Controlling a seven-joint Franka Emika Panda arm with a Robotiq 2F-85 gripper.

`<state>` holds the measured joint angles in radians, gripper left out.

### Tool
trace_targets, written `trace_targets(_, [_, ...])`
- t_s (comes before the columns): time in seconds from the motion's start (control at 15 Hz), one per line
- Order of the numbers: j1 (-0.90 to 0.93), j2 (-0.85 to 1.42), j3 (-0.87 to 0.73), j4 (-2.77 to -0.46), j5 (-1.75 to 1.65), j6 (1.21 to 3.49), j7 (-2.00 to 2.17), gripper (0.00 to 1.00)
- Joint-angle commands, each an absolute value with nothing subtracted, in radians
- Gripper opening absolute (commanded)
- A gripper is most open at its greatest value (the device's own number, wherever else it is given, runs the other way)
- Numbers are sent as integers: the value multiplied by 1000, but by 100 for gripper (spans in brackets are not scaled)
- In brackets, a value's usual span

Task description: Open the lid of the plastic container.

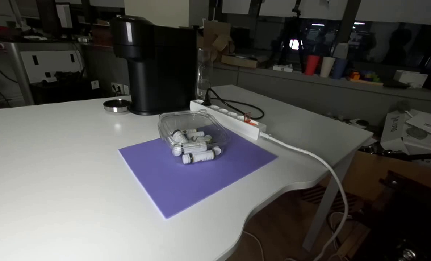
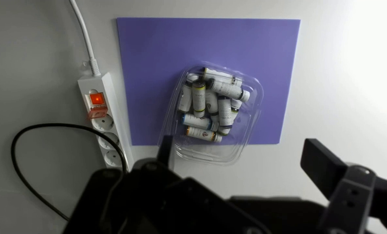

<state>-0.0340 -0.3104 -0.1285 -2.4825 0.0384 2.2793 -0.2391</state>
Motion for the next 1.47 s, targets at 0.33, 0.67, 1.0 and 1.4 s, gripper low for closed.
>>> trace_targets(0.33, [-104, 71, -181, -2290, 48, 2435, -390, 100])
trace_targets(0.67, [-140, 227, -121, -2114, 60, 2381, -535, 100])
trace_targets(1.0, [-152, 240, -88, -2114, 54, 2390, -529, 100])
trace_targets(1.4, [-172, 329, -88, -2045, 3, 2381, -565, 100])
